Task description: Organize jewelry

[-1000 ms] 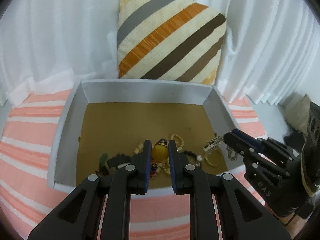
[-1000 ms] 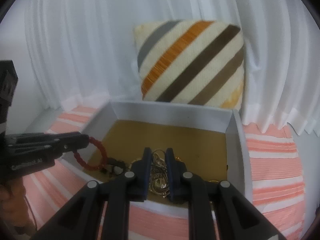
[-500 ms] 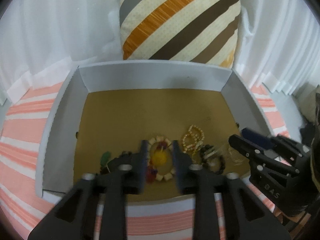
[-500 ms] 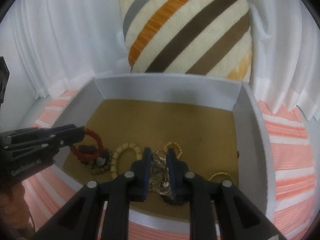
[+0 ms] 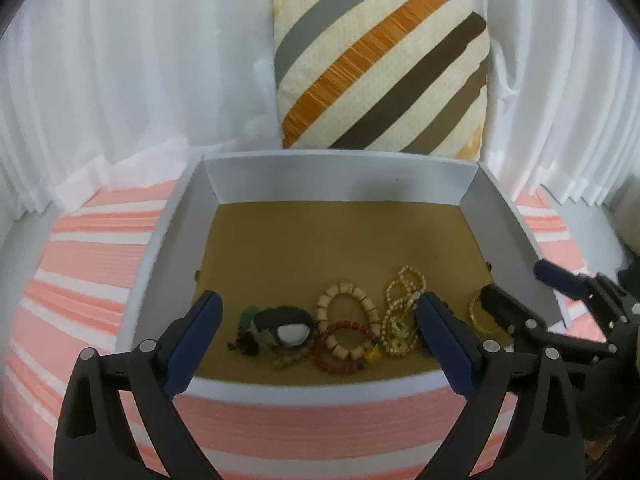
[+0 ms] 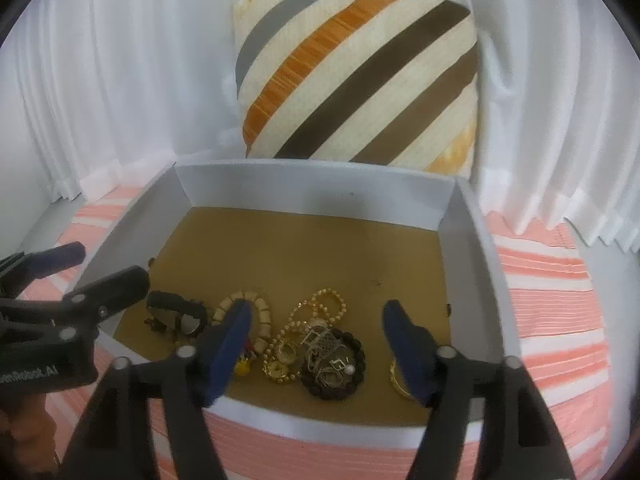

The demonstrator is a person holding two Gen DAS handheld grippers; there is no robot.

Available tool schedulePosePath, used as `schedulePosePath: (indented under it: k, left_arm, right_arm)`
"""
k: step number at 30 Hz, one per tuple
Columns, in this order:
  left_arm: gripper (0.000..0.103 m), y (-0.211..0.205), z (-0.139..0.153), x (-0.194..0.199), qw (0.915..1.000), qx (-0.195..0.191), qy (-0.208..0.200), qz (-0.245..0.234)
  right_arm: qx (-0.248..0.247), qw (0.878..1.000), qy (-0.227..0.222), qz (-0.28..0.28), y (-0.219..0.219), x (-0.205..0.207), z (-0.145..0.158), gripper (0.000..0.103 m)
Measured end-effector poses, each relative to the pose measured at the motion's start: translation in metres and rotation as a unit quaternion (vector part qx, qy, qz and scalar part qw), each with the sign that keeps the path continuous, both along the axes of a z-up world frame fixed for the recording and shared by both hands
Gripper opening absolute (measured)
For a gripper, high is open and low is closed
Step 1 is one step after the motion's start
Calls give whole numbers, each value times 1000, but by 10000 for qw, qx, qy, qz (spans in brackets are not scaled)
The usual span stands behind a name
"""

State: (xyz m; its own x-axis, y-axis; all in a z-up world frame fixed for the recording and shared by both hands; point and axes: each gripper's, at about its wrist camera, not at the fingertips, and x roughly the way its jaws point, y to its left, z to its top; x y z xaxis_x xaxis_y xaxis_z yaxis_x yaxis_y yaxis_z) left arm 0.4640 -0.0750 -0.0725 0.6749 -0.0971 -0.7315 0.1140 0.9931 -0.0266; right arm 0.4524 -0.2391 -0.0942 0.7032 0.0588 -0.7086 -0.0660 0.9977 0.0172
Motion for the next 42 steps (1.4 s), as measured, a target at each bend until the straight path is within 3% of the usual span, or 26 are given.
schedulePosePath:
  k: [15,28,33,42]
  left_arm:
    - [100,27,53,-111,9995,14,-27,325]
    - [100,43,87,-217,9976,64,-553,412]
    - [100,45,91,-243,9974,112,-617,350]
    - [100,53,107,-262,9958,98,-798,432]
  right_arm:
    - [12,9996,-51,-273,2,-95,58,76]
    - [-187,9960,-838,-252,29,-218,105,76]
    - [-332,9927,-1119,-297,36,-248,118,76]
    - [-228,9942,-1042,-116,48,-267,130,76]
